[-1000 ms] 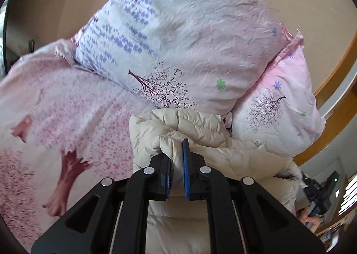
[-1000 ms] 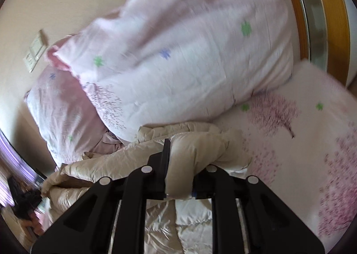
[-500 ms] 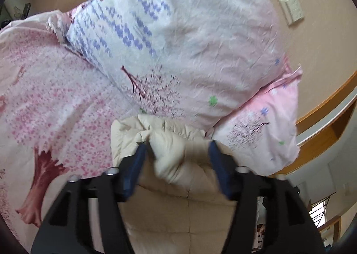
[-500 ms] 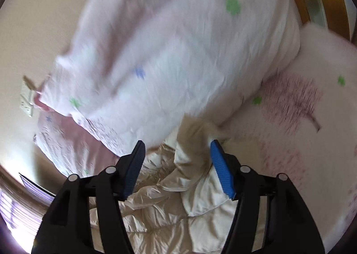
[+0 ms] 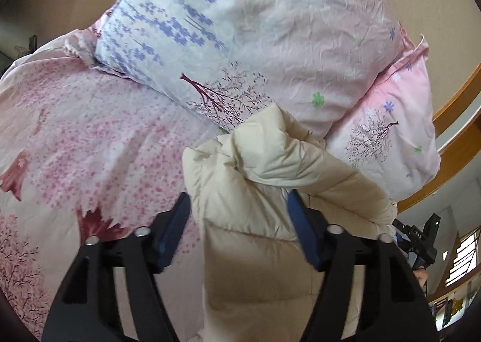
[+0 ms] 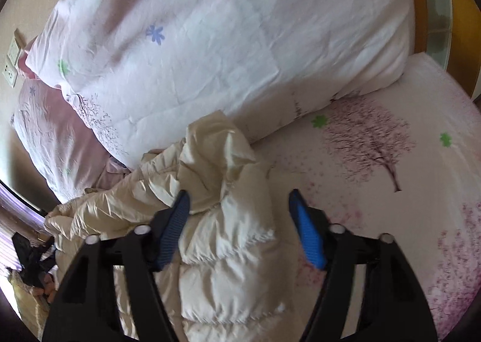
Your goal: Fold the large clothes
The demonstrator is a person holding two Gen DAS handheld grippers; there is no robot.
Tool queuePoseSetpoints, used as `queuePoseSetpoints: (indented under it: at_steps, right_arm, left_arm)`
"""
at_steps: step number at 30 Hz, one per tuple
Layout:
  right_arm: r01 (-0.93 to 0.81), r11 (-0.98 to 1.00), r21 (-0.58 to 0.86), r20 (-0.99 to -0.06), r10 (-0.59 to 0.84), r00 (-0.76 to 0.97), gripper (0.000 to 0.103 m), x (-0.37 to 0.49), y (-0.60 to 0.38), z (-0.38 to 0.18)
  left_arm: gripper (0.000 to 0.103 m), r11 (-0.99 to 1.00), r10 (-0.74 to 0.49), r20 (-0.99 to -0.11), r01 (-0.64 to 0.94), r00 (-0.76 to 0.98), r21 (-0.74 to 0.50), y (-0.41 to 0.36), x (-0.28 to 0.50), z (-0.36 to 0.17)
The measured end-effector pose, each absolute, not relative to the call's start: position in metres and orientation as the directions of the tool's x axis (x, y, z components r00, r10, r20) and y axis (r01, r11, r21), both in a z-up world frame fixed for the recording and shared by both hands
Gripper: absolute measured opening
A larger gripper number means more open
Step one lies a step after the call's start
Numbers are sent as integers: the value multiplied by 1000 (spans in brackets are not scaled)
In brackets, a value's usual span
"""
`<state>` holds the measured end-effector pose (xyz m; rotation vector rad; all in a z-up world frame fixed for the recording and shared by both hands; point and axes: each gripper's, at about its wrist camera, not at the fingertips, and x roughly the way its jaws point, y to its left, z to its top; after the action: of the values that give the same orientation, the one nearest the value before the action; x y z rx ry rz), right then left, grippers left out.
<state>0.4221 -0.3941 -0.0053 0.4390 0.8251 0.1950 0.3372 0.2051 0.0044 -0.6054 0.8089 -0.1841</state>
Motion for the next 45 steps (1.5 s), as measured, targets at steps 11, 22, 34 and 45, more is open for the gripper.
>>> queuePoseSetpoints:
  at_steps: [11, 22, 34, 45]
  right_arm:
    - [129, 860, 493, -644, 261, 719, 7, 420, -404, -7]
    - [276, 925, 261, -797, 45, 603, 19, 437, -378, -29]
    - [-10, 925, 379, -676, 284, 680, 34, 418, -344, 8]
    - [250, 918, 307, -826, 126, 549, 32, 486, -353, -39]
  left_arm:
    - [7, 807, -303, -653, -177, 694, -563, 205, 349, -12]
    - [8, 792, -273, -697, -256, 663, -554, 205, 359, -21]
    - [39, 851, -319, -553, -24, 770, -525, 171, 332, 31]
    - [39, 864, -200, -687, -205, 699, -460, 170, 400, -10]
